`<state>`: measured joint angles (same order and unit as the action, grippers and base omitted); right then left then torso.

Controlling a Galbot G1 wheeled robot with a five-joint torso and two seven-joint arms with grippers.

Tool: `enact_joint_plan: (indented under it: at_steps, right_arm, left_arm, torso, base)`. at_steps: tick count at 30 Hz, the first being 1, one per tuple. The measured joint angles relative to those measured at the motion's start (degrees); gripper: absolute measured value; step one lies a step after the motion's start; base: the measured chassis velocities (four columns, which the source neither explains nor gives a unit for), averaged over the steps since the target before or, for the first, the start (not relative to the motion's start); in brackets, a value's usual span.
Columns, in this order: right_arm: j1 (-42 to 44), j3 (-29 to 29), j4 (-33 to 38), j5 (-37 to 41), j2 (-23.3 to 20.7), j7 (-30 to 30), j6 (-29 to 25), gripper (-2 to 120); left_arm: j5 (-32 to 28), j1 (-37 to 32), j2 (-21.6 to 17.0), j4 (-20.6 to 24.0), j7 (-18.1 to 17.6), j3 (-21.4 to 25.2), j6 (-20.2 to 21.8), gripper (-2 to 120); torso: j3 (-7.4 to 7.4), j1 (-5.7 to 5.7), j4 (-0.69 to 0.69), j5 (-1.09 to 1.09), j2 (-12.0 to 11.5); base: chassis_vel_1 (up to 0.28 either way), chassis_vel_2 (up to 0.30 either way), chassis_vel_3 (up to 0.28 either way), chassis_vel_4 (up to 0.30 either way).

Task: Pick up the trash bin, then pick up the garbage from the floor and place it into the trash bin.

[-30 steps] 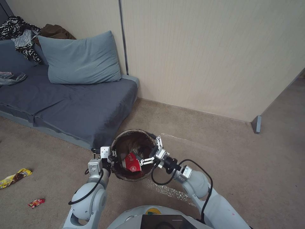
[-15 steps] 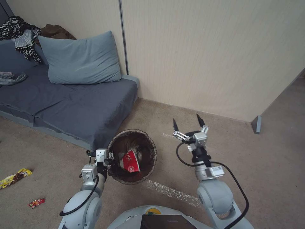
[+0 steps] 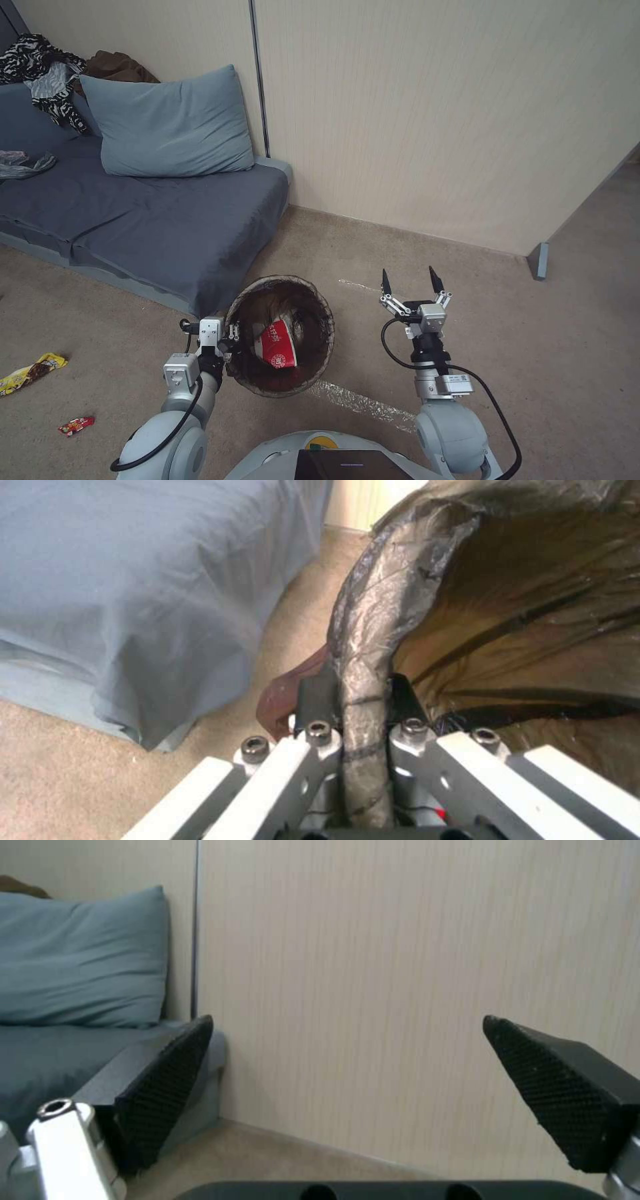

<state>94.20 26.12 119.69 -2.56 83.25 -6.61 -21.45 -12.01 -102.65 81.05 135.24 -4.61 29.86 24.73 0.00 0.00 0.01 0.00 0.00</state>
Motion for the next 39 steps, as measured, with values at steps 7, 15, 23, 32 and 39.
enact_joint_plan:
  at_steps: [7, 15, 23, 32, 39]
  right_arm:
    - [-0.5, -0.2, -1.1, -0.3, 0.5, 0.6, -0.6, 96]
    - [-1.4, -0.4, -1.7, -0.5, 0.6, 0.8, -0.6, 96]
    - [-2.0, -0.2, -2.3, -0.8, 0.5, 0.9, -0.4, 97]
    - [-2.7, -0.3, -3.4, -0.9, 0.9, 0.6, 0.1, 97]
    - [-2.9, -0.1, -3.6, -1.2, 0.8, 0.7, 0.3, 98]
  left_arm:
    - [0.1, -0.5, 0.1, 0.0, 0.3, 0.2, -0.3, 2]
    - [0.1, -0.6, 0.2, -0.2, 0.6, 0.4, -0.6, 2]
    - [0.2, -1.3, 0.6, -0.6, 0.7, 0.5, -1.1, 2]
    - [0.2, -1.9, 0.6, -0.8, 0.6, 0.9, -1.4, 2]
    - [0.2, -2.2, 0.6, -0.9, 0.6, 1.1, -1.4, 2]
  torso:
    - [0.00, 0.00, 0.00, 0.00, 0.0]
    - [0.00, 0.00, -0.01, -0.01, 0.0]
    - [0.00, 0.00, -0.02, -0.01, 0.0]
    - [0.00, 0.00, -0.01, 0.00, 0.0]
    - [0.00, 0.00, 0.00, 0.00, 0.0]
  base:
    - [0.000, 0.000, 0.000, 0.000]
    - [0.000, 0.000, 0.000, 0.000]
    - [0.012, 0.018, 0.021, 0.021]
    - [0.071, 0.081, 0.083, 0.072]
    - [0.107, 0.104, 0.103, 0.109]
